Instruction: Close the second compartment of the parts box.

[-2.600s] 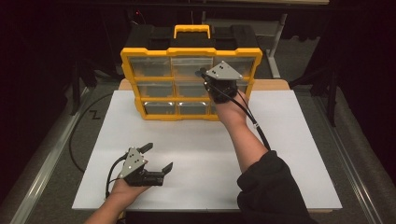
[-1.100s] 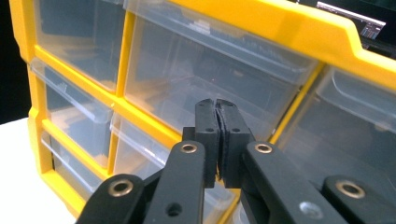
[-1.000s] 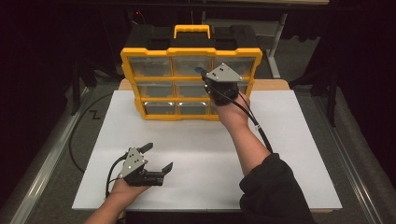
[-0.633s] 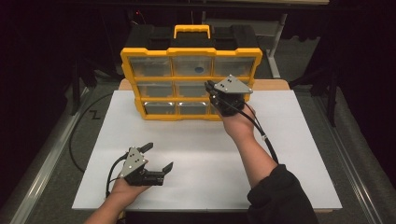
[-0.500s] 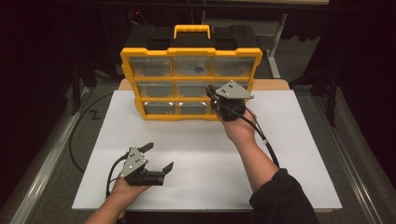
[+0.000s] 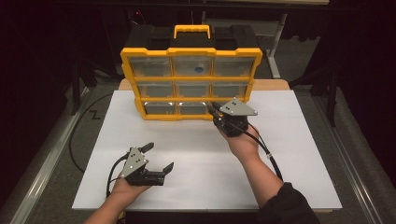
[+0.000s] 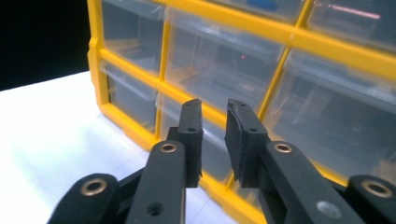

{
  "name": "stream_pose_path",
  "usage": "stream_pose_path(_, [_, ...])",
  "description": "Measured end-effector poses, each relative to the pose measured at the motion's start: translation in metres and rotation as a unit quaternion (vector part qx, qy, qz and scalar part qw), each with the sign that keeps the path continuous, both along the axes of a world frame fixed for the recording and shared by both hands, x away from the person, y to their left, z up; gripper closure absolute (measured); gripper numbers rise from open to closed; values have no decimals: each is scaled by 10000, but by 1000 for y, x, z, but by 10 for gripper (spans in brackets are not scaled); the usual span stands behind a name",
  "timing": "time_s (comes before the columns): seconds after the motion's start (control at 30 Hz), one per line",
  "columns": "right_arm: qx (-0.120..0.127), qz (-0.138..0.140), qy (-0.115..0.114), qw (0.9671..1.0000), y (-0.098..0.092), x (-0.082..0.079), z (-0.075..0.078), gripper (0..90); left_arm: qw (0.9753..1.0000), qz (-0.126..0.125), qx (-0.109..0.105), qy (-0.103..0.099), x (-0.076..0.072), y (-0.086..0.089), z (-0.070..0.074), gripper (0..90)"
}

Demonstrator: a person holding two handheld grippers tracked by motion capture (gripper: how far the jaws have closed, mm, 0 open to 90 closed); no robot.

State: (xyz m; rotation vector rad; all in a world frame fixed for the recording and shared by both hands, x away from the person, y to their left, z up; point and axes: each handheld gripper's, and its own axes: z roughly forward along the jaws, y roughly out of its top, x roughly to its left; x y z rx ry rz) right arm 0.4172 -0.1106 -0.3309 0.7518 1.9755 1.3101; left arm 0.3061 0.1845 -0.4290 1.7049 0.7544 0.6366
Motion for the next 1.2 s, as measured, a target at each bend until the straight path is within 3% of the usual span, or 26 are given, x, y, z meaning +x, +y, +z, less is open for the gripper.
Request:
stream_pose_path(0.57, [-29, 191, 617, 9979, -29, -26, -35, 503, 10000, 16, 24, 18, 1, 0, -1, 32])
stream_pose_path(0.77, [-69, 275, 680, 9973, -41, -34, -45, 305, 10000, 36, 12, 24, 1, 0, -1, 32])
stream_pose_path(0.87, [43, 323, 711, 9969, -46, -40, -47, 175, 10000, 40, -6, 21, 1, 1, 0, 32])
stream_pose_path(1.1, [-41, 184, 692, 9974, -66, -58, -55, 12, 10000, 61, 1, 14, 1, 0, 0, 32])
stream_pose_path(1.2, [-15, 140, 740, 9972, -77, -64, -59, 11, 10000, 88, -21, 5, 1, 1, 0, 32])
